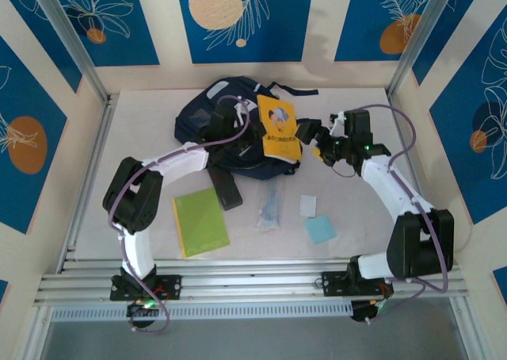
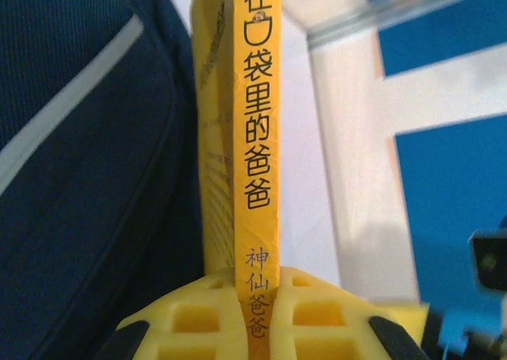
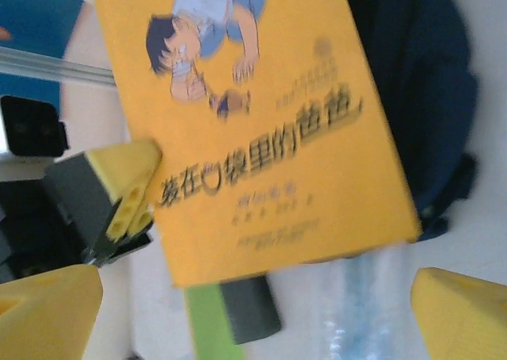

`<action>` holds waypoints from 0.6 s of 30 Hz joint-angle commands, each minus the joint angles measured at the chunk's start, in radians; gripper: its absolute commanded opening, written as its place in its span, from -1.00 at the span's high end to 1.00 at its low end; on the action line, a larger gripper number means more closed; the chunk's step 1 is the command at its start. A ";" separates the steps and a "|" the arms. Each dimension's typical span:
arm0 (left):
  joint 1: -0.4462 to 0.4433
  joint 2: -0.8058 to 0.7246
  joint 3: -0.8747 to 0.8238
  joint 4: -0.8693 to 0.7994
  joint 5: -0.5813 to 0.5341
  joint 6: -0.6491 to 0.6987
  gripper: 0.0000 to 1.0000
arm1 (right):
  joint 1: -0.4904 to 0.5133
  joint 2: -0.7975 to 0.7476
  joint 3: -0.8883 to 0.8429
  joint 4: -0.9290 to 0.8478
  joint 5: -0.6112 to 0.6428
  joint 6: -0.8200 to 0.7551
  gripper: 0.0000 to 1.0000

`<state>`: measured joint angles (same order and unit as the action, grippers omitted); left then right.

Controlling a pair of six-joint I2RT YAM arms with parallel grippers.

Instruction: Pack the student bag

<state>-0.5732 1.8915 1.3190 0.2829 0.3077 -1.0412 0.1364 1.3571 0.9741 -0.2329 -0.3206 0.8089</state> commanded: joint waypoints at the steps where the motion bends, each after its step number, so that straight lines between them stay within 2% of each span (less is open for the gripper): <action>1: -0.013 -0.046 -0.045 0.277 -0.145 -0.121 1.00 | 0.077 -0.031 -0.146 0.244 -0.011 0.296 -0.99; 4: -0.027 -0.052 -0.093 0.374 -0.213 -0.168 1.00 | 0.144 -0.030 -0.241 0.497 0.046 0.441 -0.99; 8: -0.040 -0.061 -0.154 0.461 -0.254 -0.222 1.00 | 0.220 -0.003 -0.314 0.736 0.168 0.515 -0.99; 10: -0.048 -0.070 -0.178 0.479 -0.261 -0.231 1.00 | 0.244 0.014 -0.325 0.788 0.217 0.524 -0.99; 18: -0.090 -0.065 -0.285 0.678 -0.253 -0.370 1.00 | 0.259 0.194 -0.339 1.031 0.217 0.674 -0.99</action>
<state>-0.6415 1.8858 1.0565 0.7471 0.0719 -1.3426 0.3908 1.4956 0.6575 0.6334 -0.1356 1.3872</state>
